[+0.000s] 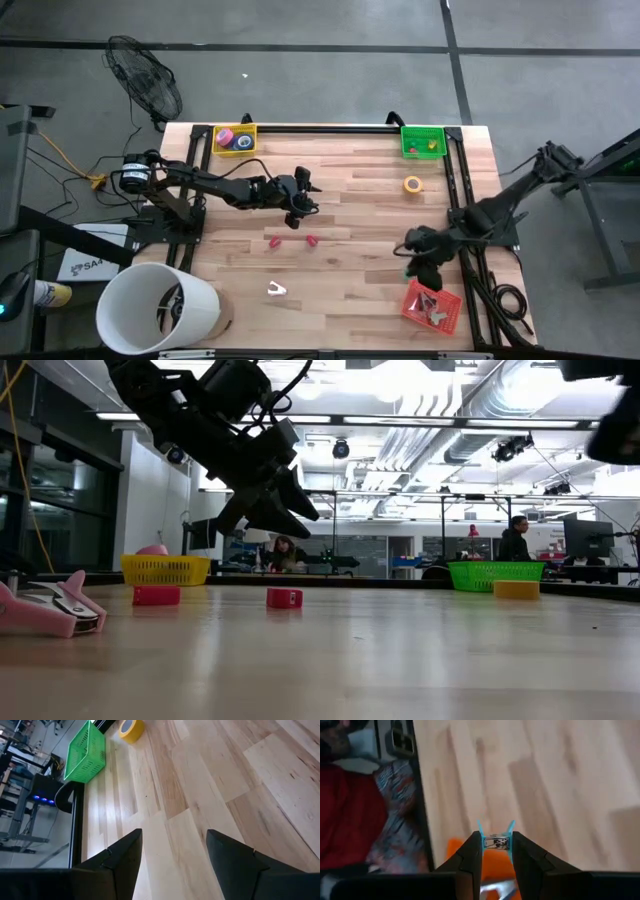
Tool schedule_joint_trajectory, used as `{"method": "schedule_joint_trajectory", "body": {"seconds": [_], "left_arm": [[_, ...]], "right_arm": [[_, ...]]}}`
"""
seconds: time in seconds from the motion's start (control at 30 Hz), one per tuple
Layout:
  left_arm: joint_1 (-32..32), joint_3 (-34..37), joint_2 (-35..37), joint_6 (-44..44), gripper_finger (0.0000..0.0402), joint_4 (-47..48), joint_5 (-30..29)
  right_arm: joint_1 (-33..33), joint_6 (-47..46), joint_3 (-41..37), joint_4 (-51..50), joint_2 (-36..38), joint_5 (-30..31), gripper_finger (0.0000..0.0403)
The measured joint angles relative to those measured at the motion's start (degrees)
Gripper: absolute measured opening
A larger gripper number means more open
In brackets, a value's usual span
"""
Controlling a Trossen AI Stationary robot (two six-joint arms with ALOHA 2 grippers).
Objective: Pick and place Stapler, Stapler remover, tape
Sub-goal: Put the light blue blue staple remover into the orange bin
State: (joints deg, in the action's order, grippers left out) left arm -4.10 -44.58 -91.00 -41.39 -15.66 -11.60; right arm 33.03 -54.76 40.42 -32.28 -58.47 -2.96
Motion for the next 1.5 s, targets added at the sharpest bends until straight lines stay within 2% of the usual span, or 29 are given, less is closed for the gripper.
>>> {"method": "schedule_joint_trajectory", "body": {"seconds": [0.17, 0.33, 0.73, 0.87, 1.13, 1.5], "left_arm": [[0.0, 0.0, 0.0, 0.0, 0.0216, 0.57, -0.01], [0.0, 0.0, 0.0, 0.0, 0.0216, 1.35, -0.13], [0.0, 0.0, 0.0, 0.0, 0.0216, 3.18, -0.13], [0.0, 0.0, 0.0, 0.67, 0.0216, 3.26, -0.11], [0.0, 0.0, 0.0, 1.11, 0.0216, 3.41, -0.1], [0.0, 0.0, 0.0, 1.25, 0.0216, 3.89, -0.9]], "right_arm": [[4.38, -9.53, 0.0, -1.92, -1.44, -3.12, 0.0074], [8.63, -16.78, 0.0, -2.63, -4.36, -3.26, 0.0074], [13.75, -25.23, 0.08, 1.72, -16.74, -1.19, 0.0075], [14.46, -25.31, 0.01, 4.32, -18.82, -0.83, 0.0113], [14.24, -27.85, 0.0, 2.4, -18.85, -1.29, 0.0193], [14.22, -29.34, 0.0, -0.52, -15.09, -0.14, 0.0205]]}}
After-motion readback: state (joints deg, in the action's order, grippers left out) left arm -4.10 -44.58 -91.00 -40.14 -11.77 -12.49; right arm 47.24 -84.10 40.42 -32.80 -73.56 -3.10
